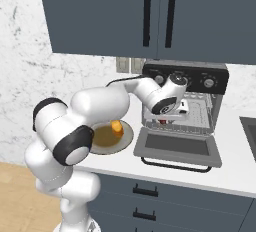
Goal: Pick up the kebab skewer and baguette bread, and place them inside the toaster oven. Close the toaster oven door and start by setting the timer.
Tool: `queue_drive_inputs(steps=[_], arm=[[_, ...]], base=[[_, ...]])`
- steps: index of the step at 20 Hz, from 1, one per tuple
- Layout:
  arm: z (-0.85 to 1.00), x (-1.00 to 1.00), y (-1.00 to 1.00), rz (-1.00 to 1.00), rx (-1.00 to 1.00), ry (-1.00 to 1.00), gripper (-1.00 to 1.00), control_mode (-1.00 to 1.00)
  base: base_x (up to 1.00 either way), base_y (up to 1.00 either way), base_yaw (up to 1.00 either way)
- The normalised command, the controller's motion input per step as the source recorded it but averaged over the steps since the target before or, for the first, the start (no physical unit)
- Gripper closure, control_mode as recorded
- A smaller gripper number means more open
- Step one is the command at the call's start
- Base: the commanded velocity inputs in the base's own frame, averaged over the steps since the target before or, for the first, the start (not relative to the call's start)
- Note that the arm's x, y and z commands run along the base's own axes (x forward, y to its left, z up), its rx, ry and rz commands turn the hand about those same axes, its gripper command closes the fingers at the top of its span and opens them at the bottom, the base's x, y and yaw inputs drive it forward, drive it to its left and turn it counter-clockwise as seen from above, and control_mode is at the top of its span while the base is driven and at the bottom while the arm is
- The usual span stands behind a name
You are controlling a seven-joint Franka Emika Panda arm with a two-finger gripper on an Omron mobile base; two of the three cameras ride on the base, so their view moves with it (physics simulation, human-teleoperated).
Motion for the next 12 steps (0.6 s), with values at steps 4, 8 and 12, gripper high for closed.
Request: queue_drive_inputs(steps=[4, 8, 12], arm=[[0.25, -0.38, 0.0, -0.02, 0.0, 0.0, -1.0, -1.0], [0.77, -0.42, 0.0, -0.05, 0.0, -0.04, -1.0, -1.0], [1.0, -0.82, 0.34, -0.07, 0.0, -0.05, -1.0, -1.0]], base=[[0.0, 0.0, 0.0], [0.0, 0.0, 0.0], [0.0, 0.0, 0.0]])
